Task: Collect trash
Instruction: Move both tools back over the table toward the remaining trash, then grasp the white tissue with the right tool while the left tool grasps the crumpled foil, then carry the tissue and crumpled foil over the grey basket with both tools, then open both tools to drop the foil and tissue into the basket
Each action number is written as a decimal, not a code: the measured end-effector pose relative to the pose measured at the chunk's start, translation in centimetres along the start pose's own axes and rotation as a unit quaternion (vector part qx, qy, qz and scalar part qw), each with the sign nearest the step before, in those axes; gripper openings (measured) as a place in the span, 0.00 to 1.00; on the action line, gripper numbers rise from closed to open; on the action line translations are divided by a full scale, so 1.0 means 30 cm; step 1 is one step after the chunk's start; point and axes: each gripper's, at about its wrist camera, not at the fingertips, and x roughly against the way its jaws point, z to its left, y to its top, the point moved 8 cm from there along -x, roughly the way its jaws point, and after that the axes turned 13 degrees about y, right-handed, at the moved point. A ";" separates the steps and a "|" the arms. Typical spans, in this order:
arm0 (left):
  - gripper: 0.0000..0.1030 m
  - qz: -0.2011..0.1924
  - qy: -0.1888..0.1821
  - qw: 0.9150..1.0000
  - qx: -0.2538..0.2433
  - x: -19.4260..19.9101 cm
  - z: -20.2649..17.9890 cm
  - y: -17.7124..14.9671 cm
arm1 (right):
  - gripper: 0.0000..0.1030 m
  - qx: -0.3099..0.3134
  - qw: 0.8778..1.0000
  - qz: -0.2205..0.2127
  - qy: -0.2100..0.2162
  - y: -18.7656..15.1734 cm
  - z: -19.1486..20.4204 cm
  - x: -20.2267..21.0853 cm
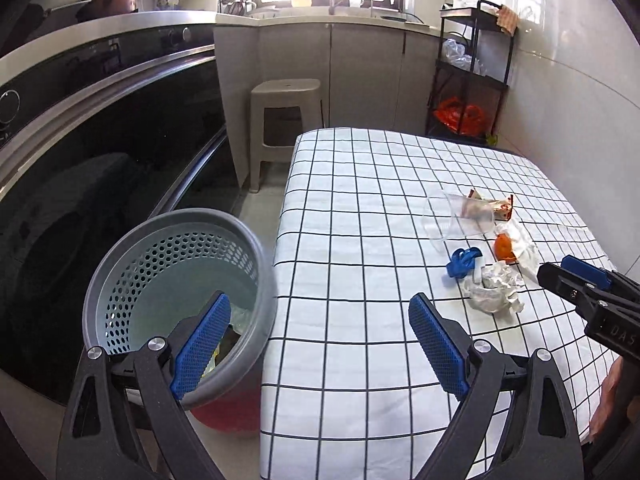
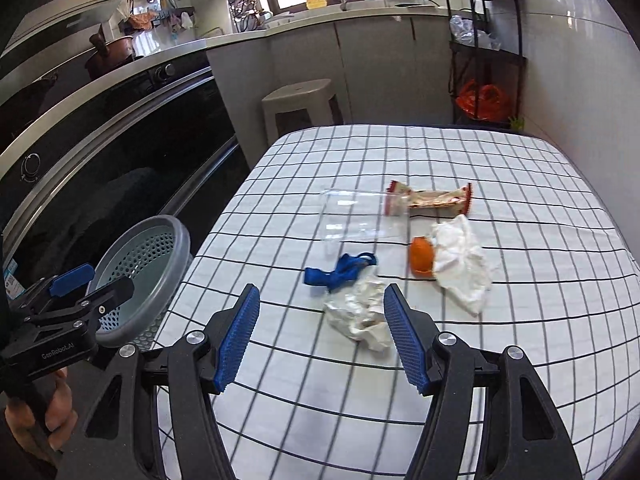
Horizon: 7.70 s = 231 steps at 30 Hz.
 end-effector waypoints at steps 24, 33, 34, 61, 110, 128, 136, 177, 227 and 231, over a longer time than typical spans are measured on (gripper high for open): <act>0.88 -0.008 -0.024 0.999 -0.045 -0.040 -0.466 0.026 | 0.60 -0.044 0.998 -0.020 -0.041 0.023 -0.444 0.114; 0.91 0.006 -0.016 0.999 -0.036 -0.083 -0.513 0.017 | 0.60 -0.048 0.998 -0.006 -0.029 0.034 -0.507 0.043; 0.91 0.010 -0.016 0.999 -0.033 -0.089 -0.513 0.012 | 0.61 -0.046 0.999 -0.002 -0.030 0.032 -0.511 0.031; 0.91 0.044 0.004 0.999 -0.020 -0.187 -0.537 -0.039 | 0.70 -0.037 0.997 0.054 -0.040 0.021 -0.540 -0.215; 0.62 0.079 -0.063 0.994 -0.045 -0.230 -0.730 -0.105 | 0.06 -0.074 0.997 0.011 -0.037 0.061 -0.590 -0.062; 0.43 0.039 -0.063 0.996 -0.044 -0.097 -0.620 -0.056 | 0.06 -0.072 0.997 -0.013 -0.020 0.051 -0.532 0.029; 0.43 0.010 -0.038 0.999 -0.032 0.009 -0.419 -0.034 | 0.06 -0.060 0.998 -0.031 0.003 0.053 -0.400 0.076; 0.43 0.044 0.128 0.988 0.079 -0.255 0.576 -0.012 | 0.06 0.069 0.979 0.073 0.176 0.009 0.650 -0.490; 0.77 0.106 0.131 0.976 0.140 -0.335 0.714 -0.094 | 0.41 0.081 0.978 0.103 0.165 0.014 0.745 -0.657; 0.78 0.104 0.128 0.977 0.138 -0.330 0.704 -0.093 | 0.41 0.079 0.978 0.101 0.162 0.015 0.730 -0.642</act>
